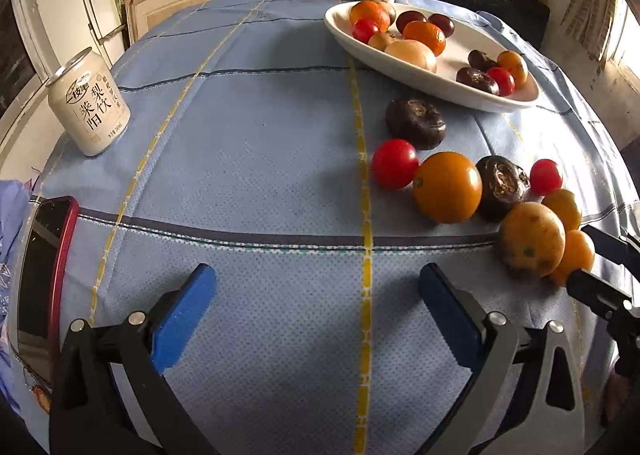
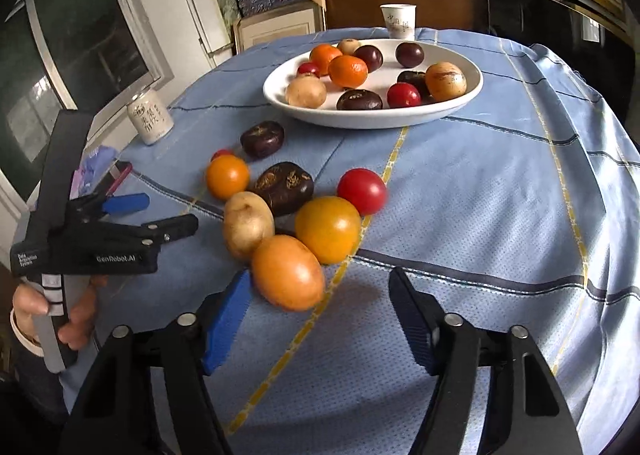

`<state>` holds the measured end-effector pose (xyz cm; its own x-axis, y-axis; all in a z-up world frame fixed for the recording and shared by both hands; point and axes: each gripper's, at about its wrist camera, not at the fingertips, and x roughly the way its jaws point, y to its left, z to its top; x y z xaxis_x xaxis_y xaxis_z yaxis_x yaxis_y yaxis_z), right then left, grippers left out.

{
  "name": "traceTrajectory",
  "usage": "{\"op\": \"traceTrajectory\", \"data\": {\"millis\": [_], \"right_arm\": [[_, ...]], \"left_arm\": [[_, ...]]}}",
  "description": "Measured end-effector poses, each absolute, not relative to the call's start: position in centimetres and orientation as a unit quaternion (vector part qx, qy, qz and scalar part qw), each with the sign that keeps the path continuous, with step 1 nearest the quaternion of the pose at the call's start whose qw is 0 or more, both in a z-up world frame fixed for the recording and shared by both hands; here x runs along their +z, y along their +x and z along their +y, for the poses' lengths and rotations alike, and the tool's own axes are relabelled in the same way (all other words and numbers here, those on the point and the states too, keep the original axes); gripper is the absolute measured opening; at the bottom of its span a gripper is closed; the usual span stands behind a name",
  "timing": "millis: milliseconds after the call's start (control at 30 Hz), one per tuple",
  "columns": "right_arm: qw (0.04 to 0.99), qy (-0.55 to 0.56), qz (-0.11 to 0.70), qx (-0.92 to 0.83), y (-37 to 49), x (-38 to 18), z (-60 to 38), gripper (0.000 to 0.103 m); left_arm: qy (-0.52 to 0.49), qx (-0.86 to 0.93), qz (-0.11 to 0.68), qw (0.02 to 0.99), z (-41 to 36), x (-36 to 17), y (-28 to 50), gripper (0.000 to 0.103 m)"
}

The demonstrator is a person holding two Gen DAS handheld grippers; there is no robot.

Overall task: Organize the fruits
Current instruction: 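Move both tools back to the pile, right tool toward the orange-tan fruit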

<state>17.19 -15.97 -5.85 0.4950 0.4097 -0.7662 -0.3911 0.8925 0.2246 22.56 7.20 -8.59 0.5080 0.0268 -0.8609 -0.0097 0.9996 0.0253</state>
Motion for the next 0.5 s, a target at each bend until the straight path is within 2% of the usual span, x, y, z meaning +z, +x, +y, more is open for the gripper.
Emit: {"op": "traceTrajectory", "data": {"millis": [167,367,400,433,500], "right_arm": [[0.858,0.002,0.458,0.234,17.3,-6.2,-14.8,0.050],[0.859,0.005,0.458,0.228,17.3,-6.2,-14.6,0.046],[0.860,0.005,0.458,0.226,17.3,-6.2,-14.5,0.044],[0.860,0.004,0.458,0.225,17.2,-6.2,-14.5,0.035],[0.860,0.006,0.458,0.223,17.3,-6.2,-14.6,0.035]], "left_arm": [[0.009,0.011,0.496,0.868,7.2,-8.6,22.6,0.099],[0.009,0.011,0.496,0.868,7.2,-8.6,22.6,0.099],[0.009,0.011,0.496,0.868,7.2,-8.6,22.5,0.099],[0.009,0.011,0.496,0.868,7.2,-8.6,22.5,0.099],[0.008,0.011,0.496,0.868,7.2,-8.6,22.6,0.099]]}}
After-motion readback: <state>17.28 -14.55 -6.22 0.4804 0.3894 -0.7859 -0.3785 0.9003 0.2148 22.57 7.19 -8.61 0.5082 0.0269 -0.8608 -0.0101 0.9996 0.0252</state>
